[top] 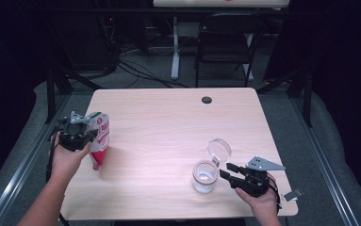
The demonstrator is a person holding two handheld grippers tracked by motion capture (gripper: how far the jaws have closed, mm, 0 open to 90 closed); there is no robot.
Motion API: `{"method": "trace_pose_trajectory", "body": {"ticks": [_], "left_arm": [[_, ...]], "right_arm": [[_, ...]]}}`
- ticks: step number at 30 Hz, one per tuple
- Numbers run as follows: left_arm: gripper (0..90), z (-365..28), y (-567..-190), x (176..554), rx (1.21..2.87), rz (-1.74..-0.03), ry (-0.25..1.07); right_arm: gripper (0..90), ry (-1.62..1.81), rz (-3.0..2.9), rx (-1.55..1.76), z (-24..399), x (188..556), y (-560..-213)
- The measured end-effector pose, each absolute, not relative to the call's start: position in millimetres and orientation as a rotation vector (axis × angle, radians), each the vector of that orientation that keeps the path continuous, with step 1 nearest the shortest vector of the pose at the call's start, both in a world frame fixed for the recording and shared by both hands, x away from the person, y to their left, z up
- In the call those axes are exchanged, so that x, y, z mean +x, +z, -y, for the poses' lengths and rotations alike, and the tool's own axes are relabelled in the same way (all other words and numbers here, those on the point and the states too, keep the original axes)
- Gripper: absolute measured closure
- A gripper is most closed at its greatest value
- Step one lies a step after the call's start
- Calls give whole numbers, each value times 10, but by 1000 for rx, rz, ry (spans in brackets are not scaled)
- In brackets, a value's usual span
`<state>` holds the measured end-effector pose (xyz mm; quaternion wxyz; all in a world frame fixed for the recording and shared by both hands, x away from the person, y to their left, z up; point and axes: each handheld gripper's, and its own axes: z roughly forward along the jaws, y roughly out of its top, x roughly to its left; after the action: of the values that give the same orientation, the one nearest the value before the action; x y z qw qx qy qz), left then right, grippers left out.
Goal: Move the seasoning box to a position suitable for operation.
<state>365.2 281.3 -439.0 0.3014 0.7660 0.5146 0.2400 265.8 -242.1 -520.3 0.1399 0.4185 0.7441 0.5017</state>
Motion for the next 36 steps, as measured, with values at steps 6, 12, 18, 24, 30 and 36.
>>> {"method": "trace_pose_trajectory", "body": {"ticks": [6, 12, 18, 24, 30, 36], "left_arm": [[900, -2877, -4256, 3614, 1992, -1352, 636], [900, -2846, -4198, 3581, 2003, -1329, 627], [900, -2811, -4182, 3555, 2002, -1296, 580], [900, -2671, -4185, 3523, 2023, -1236, 542], [900, -2510, -4176, 3484, 2056, -1170, 520], [900, -2340, -4172, 3436, 2095, -1095, 493]], "right_arm": [[564, 1448, -2151, 1206, 2426, 2658, -5201], [564, 1447, -2154, 1201, 2423, 2649, -5192], [564, 1448, -2152, 1202, 2426, 2650, -5192], [564, 1453, -2146, 1204, 2423, 2647, -5192], [564, 1453, -2145, 1204, 2425, 2646, -5189], [564, 1449, -2150, 1203, 2428, 2646, -5187]]}}
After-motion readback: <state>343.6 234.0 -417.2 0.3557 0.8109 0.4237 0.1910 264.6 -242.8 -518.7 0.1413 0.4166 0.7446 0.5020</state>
